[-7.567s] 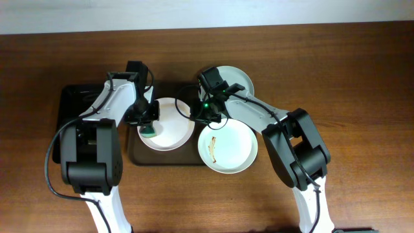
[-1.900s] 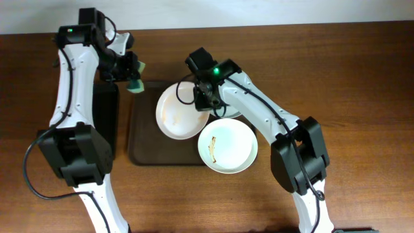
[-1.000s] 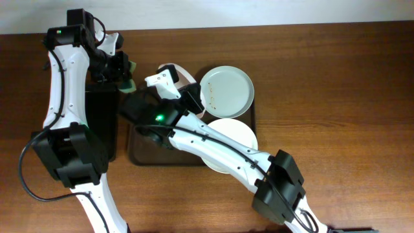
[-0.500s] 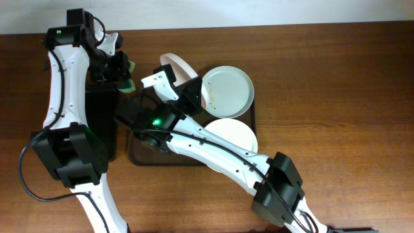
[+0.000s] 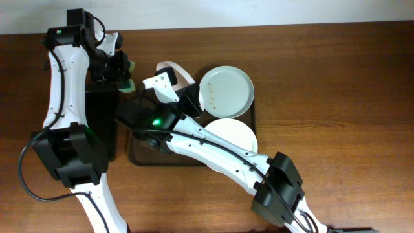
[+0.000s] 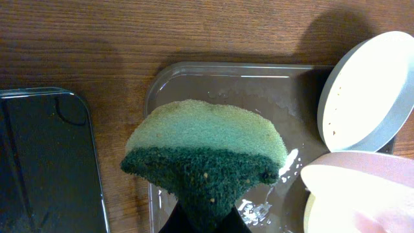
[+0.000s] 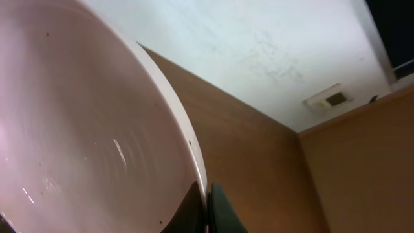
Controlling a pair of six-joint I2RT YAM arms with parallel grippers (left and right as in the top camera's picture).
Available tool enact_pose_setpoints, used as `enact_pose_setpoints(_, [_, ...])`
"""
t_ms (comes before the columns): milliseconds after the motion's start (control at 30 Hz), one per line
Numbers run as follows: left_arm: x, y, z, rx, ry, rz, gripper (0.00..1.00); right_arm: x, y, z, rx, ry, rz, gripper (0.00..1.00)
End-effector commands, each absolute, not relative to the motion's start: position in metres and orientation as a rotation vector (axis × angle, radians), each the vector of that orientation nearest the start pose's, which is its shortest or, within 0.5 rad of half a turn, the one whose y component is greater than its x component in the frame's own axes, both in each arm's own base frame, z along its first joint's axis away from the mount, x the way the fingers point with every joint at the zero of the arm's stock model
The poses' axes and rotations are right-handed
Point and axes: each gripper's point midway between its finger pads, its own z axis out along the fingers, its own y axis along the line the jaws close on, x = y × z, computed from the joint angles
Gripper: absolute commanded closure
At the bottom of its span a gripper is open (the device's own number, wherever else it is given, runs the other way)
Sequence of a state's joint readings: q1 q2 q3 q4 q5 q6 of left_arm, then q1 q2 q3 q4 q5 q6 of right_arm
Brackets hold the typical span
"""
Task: Clean dirty plates on tray and stack at the side
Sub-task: 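Carry the cleaned plate with the right gripper toward the upper-right plate, then lower the plate onto the stack right of the tray and release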
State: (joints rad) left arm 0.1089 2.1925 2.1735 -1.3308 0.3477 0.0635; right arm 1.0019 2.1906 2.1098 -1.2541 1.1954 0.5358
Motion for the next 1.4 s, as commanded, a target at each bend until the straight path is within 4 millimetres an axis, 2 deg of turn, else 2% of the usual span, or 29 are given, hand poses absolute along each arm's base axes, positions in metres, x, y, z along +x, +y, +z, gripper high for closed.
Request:
enact_pose_setpoints(0, [0.479, -0.003, 0.158, -0.023, 2.837, -0.462, 1.00, 0.381, 0.283, 0.254, -0.191, 2.039, -0.734, 0.96])
enact_pose_setpoints(100, [0.479, -0.003, 0.158, -0.023, 2.838, -0.462, 1.00, 0.385, 0.267, 0.248, -0.136, 2.078, -0.741, 0.96])
enact_pose_setpoints(233, [0.479, -0.003, 0.158, -0.023, 2.838, -0.462, 1.00, 0.389, 0.258, 0.231, -0.119, 2.202, -0.680, 0.96])
enact_pose_setpoints(367, [0.479, -0.003, 0.158, -0.023, 2.838, -0.462, 1.00, 0.395, 0.240, 0.225, -0.036, 2.363, -0.526, 0.96])
enact_pose_setpoints(467, [0.479, -0.003, 0.158, -0.023, 2.838, -0.462, 1.00, 0.399, 0.214, 0.227, 0.056, 2.502, -0.375, 0.96])
enact_pose_setpoints(600, [0.477, -0.003, 0.158, -0.024, 2.844, -0.464, 1.00, 0.403, 0.166, 0.225, 0.162, 2.714, -0.125, 0.96])
enact_pose_setpoints(700, [0.479, -0.003, 0.158, -0.023, 2.840, -0.462, 1.00, 0.415, 0.107, 0.226, 0.284, 2.789, 0.008, 0.96])
enact_pose_setpoints(800, [0.479, -0.003, 0.158, -0.022, 2.836, -0.461, 1.00, 0.416, 0.054, 0.218, 0.436, 2.835, 0.045, 0.96])
enact_pose_setpoints(867, [0.480, -0.003, 0.158, -0.020, 2.833, -0.461, 1.00, 0.412, 0.008, 0.207, 0.587, 2.855, 0.030, 0.96])
enact_pose_setpoints(1000, [0.481, -0.003, 0.159, -0.019, 2.830, -0.460, 1.00, 0.396, -0.050, 0.177, 0.810, 2.887, -0.017, 0.96])
enact_pose_setpoints(1100, [0.482, -0.003, 0.159, -0.018, 2.826, -0.459, 1.00, 0.388, -0.070, 0.153, 0.897, 2.904, -0.036, 0.96])
enact_pose_setpoints(1133, [0.482, -0.003, 0.159, -0.017, 2.825, -0.458, 1.00, 0.384, -0.079, 0.137, 0.934, 2.909, -0.040, 0.96])
enact_pose_setpoints(1200, [0.482, -0.003, 0.159, -0.018, 2.826, -0.458, 1.00, 0.380, -0.086, 0.114, 0.967, 2.916, -0.045, 0.96])
enact_pose_setpoints(1367, [0.484, -0.003, 0.159, -0.016, 2.819, -0.456, 1.00, 0.367, -0.093, 0.076, 1.019, 2.927, -0.119, 0.96])
